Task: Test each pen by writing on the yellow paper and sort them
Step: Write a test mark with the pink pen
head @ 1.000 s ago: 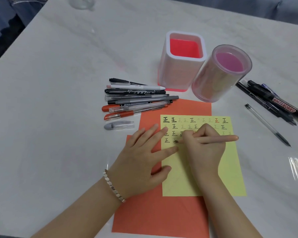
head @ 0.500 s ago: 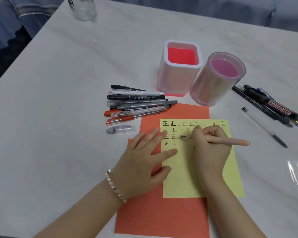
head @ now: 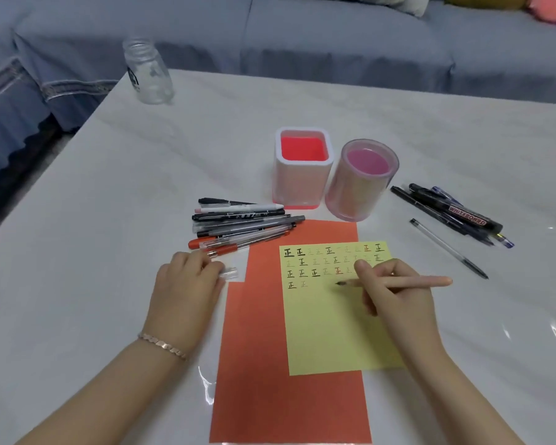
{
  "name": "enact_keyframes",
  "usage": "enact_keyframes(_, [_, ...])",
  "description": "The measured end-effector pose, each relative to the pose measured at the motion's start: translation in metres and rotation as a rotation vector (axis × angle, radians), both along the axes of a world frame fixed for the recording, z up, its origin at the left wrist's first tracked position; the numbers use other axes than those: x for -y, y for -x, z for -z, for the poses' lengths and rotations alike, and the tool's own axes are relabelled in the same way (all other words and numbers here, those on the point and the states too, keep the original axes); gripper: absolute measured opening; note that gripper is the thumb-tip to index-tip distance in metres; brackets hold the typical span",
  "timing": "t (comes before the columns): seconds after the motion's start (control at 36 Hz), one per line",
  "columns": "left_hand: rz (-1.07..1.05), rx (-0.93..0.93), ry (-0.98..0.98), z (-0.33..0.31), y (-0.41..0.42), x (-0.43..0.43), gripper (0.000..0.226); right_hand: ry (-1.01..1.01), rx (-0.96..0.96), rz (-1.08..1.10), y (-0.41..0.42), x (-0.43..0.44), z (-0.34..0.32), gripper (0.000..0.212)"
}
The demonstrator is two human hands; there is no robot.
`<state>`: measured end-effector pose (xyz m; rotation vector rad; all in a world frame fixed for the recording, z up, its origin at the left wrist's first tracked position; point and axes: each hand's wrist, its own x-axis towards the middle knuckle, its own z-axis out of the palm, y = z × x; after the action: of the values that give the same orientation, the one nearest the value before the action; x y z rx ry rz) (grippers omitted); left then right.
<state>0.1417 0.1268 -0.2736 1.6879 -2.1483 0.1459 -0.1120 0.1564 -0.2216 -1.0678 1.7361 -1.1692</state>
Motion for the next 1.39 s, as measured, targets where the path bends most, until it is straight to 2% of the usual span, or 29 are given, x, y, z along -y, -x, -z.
enact_keyframes(0.11, [-0.040, 0.009, -0.073, -0.009, 0.013, -0.003, 0.033, -0.012, 0.137, -0.035, 0.000, -0.007, -0.008, 0.032])
enact_keyframes(0.17, [-0.023, -0.159, -0.148, -0.020, 0.025, -0.009, 0.033, 0.009, 0.189, -0.027, 0.001, -0.010, -0.014, 0.031])
enact_keyframes(0.25, [0.047, -0.536, -0.337, -0.048, 0.046, -0.020, 0.015, 0.058, 0.236, 0.021, 0.002, -0.014, -0.025, 0.035])
enact_keyframes(0.31, [0.146, -0.647, -0.395, -0.061, 0.059, -0.026, 0.011, 0.104, 0.280, 0.058, 0.004, -0.016, -0.034, 0.036])
enact_keyframes(0.42, [0.308, -0.665, -0.384, -0.075, 0.076, -0.032, 0.006, 0.185, 0.331, 0.099, 0.006, -0.018, -0.047, 0.042])
enact_keyframes(0.69, [0.382, -0.672, -0.366, -0.088, 0.092, -0.037, 0.010, 0.229, 0.315, 0.116, 0.015, -0.026, -0.058, 0.038])
enact_keyframes(0.81, [0.403, -0.659, -0.444, -0.090, 0.098, -0.038, 0.020, 0.205, 0.277, 0.095, 0.012, -0.027, -0.056, 0.038])
enact_keyframes(0.92, [0.473, -0.649, -0.489, -0.095, 0.106, -0.038, 0.014, 0.165, 0.192, 0.101, 0.009, -0.026, -0.052, 0.037])
enact_keyframes(1.0, [0.530, -0.599, -0.556, -0.098, 0.112, -0.037, 0.014, 0.158, 0.227, 0.059, 0.006, -0.026, -0.052, 0.037])
enact_keyframes(1.08, [0.529, -0.577, -0.567, -0.100, 0.118, -0.032, 0.004, 0.150, 0.236, 0.050, 0.007, -0.028, -0.053, 0.037])
enact_keyframes(1.17, [0.534, -0.622, -0.599, -0.099, 0.122, -0.030, 0.014, 0.154, 0.227, 0.049, 0.013, -0.026, -0.052, 0.038])
enact_keyframes(1.22, [0.503, -0.764, -0.734, -0.102, 0.126, -0.029, 0.020, 0.167, 0.224, 0.017, 0.017, -0.025, -0.053, 0.039])
enact_keyframes(1.31, [0.430, -1.096, -1.146, -0.109, 0.129, -0.024, 0.022, 0.168, 0.233, -0.069, 0.022, -0.023, -0.055, 0.033])
enact_keyframes(1.33, [0.429, -1.147, -1.246, -0.113, 0.129, -0.022, 0.021, 0.163, 0.238, -0.095, 0.022, -0.022, -0.055, 0.032])
enact_keyframes(1.39, [0.426, -1.149, -1.291, -0.115, 0.129, -0.018, 0.022, 0.149, 0.229, -0.139, 0.023, -0.019, -0.054, 0.031])
